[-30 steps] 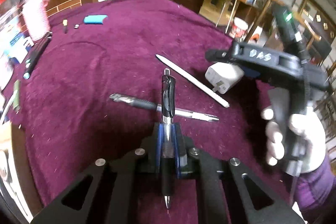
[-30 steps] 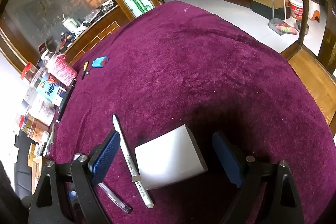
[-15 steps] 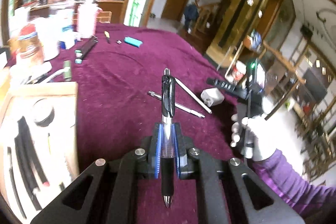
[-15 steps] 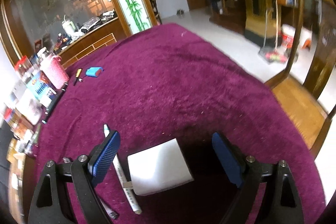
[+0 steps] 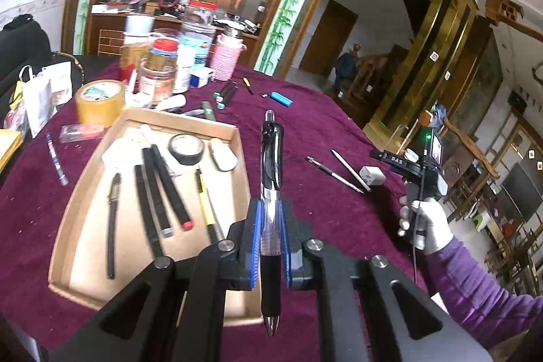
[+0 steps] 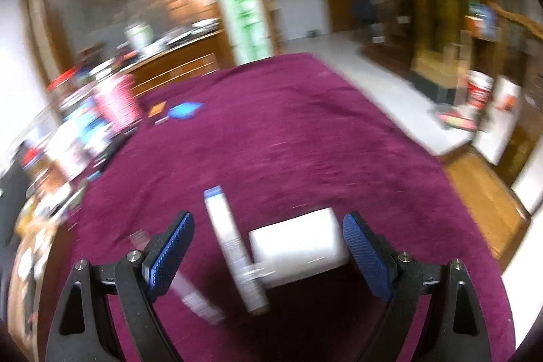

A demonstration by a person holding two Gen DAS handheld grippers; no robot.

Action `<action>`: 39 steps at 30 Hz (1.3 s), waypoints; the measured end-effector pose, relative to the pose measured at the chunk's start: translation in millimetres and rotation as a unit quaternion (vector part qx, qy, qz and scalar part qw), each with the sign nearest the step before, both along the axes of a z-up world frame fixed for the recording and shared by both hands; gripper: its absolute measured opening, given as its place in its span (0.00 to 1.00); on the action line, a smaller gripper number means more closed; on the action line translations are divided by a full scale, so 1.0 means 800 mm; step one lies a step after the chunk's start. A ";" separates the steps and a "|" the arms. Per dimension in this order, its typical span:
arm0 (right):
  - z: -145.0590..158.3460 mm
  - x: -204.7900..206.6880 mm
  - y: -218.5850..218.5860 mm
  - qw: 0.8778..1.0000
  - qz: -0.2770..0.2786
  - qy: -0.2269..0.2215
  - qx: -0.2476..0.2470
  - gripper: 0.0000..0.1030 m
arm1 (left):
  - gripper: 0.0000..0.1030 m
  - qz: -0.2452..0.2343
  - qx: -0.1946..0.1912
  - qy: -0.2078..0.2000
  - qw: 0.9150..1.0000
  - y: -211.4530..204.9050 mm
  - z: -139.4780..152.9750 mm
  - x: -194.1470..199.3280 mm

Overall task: Organize rigid objects
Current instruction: 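Lift the gel pen with the left gripper while the right grasps another clear pen, then carry both clear pens over the tray with both grippers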

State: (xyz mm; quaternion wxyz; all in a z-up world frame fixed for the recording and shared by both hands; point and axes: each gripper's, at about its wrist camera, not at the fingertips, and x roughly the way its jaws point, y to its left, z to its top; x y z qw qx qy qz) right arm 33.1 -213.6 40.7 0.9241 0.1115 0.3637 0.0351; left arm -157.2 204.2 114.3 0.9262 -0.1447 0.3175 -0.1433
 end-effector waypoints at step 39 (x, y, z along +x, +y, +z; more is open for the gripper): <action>0.003 -0.043 0.144 0.966 0.219 0.073 0.116 0.10 | 0.10 0.062 -0.040 0.043 0.996 0.060 -0.049 -0.008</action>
